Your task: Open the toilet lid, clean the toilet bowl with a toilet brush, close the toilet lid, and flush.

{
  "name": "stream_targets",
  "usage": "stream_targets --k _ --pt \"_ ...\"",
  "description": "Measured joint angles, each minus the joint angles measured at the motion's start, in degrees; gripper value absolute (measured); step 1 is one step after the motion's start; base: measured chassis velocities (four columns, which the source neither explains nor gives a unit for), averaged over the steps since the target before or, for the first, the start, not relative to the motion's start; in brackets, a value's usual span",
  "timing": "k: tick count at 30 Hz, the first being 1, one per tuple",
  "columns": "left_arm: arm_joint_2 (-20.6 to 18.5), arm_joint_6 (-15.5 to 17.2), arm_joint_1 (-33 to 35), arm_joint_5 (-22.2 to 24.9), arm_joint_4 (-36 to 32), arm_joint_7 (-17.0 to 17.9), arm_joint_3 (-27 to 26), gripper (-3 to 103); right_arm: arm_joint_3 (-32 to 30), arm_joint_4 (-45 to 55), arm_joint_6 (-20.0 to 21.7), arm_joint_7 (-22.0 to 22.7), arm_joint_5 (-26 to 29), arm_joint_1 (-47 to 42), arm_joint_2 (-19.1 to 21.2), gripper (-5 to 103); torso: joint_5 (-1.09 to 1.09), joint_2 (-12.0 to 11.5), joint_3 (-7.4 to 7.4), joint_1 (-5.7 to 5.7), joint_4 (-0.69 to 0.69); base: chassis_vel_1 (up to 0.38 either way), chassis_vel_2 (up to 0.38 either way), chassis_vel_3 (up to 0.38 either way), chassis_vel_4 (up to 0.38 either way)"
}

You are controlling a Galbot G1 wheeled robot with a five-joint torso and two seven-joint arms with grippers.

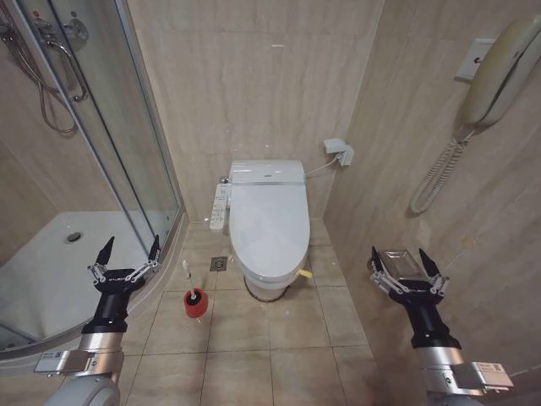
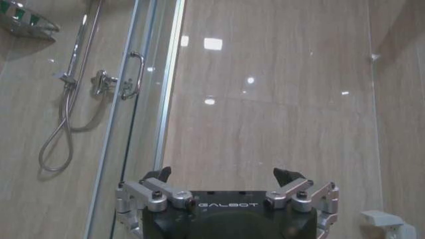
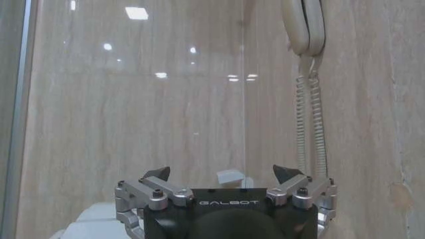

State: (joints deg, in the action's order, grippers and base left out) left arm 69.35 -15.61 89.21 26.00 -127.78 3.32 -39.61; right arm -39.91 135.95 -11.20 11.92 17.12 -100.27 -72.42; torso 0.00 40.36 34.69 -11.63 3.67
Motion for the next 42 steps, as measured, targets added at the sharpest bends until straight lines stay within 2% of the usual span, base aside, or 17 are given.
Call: stream_targets --k 15,24,42 --pt "0.0 0.0 0.0 0.0 0.0 0.0 0.0 100 -0.53 1.5 -1.29 -1.15 -1.08 -4.01 -1.55 100 0.0 0.0 0.0 0.0 0.0 0.0 0.0 0.0 0.0" --pt "0.0 0.0 0.0 0.0 0.0 0.0 0.0 100 -0.23 1.33 -1.82 -1.2 -1.54 -3.24 -1.8 100 0.0 0.0 0.0 0.0 -0.02 0.0 0.0 0.0 0.0" --pt "0.0 0.0 0.0 0.0 0.0 0.0 0.0 100 0.29 2.19 -0.11 -2.08 -1.42 -2.36 -1.3 100 0.0 0.0 0.0 0.0 -0.01 0.0 0.0 0.0 0.0"
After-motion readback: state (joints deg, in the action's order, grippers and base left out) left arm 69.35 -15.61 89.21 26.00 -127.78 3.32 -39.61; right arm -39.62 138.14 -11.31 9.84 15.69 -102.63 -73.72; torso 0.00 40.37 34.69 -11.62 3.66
